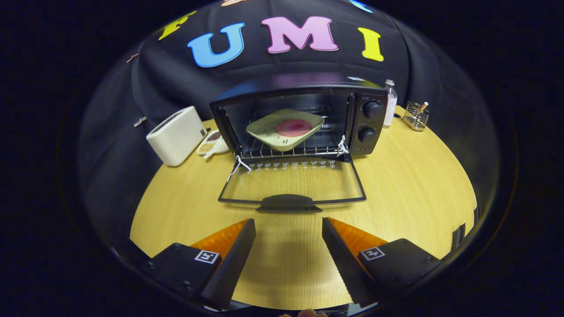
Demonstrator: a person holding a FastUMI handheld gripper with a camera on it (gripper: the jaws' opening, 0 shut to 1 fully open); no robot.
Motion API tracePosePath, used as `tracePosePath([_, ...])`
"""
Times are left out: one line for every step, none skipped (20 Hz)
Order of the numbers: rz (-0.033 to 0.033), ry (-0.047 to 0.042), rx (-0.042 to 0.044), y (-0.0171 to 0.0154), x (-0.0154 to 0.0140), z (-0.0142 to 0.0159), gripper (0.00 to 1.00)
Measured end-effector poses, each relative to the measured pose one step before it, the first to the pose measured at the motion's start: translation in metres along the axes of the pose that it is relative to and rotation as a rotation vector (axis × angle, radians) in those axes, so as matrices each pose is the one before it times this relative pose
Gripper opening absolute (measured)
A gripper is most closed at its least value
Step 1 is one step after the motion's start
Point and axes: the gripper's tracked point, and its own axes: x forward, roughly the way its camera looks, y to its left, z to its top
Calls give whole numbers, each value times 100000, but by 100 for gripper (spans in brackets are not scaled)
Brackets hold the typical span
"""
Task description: Open the toaster oven, put the food inside, and close the toaster oven door.
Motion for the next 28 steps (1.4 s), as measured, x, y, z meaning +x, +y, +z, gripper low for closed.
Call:
tracePosePath([-1449,2136,-1234,235,-422,-1315,99])
tracePosePath([-1319,1311,-460,-249,743,-372,100])
tracePosePath([-1018,988,-216,-119,759,-301,100])
tracePosePath([-1642,1311,-369,-296,738,-374,100])
tracePosePath([-822,1420,-122,-54,666,-227,100])
tracePosePath([-214,781,-11,80,703,-65,100])
tracePosePath([-619,379,-330,-44,680,66,100])
tracePosePath([-1847,765,-213,-290,555,-75,100])
tracePosePath([-2228,439,930,-340,565,3,100])
tracePosePath([-880,521,1315,-7,513,-44,100])
tracePosePath([287,423,1629,193,377,124,100])
tracePosePath([-518,-2643,963,3,618,758,100])
tracePosePath([407,1691,-331,173,-265,-368,100])
tracePosePath([-11,-2012,-1154,38,228,341,99])
tracePosePath([133,-730,-2755,-57,-138,93,99])
tracePosePath([-76,-801,-1884,-21,-153,171,100])
tracePosePath([28,-359,-1160,49,-339,219,100])
tracePosePath([149,-820,-1008,46,-322,294,100])
tracePosePath([477,-1214,-1087,39,-567,373,99])
tracePosePath([775,-2190,-1234,79,-832,602,99])
tracePosePath([1065,-2631,-1142,66,-880,708,99])
tracePosePath([1330,-2555,-350,41,-1010,742,99])
tracePosePath([1484,-1763,702,4,-795,825,99])
tracePosePath([1648,-1556,1633,-43,-726,762,99])
tracePosePath([1833,-1516,1890,-20,-487,1176,100])
tracePosePath([1346,-1799,1039,-183,-79,897,100])
tracePosePath([587,-2572,29,-231,-294,1312,99])
tracePosePath([-23,-1927,-1117,-257,-176,1117,100])
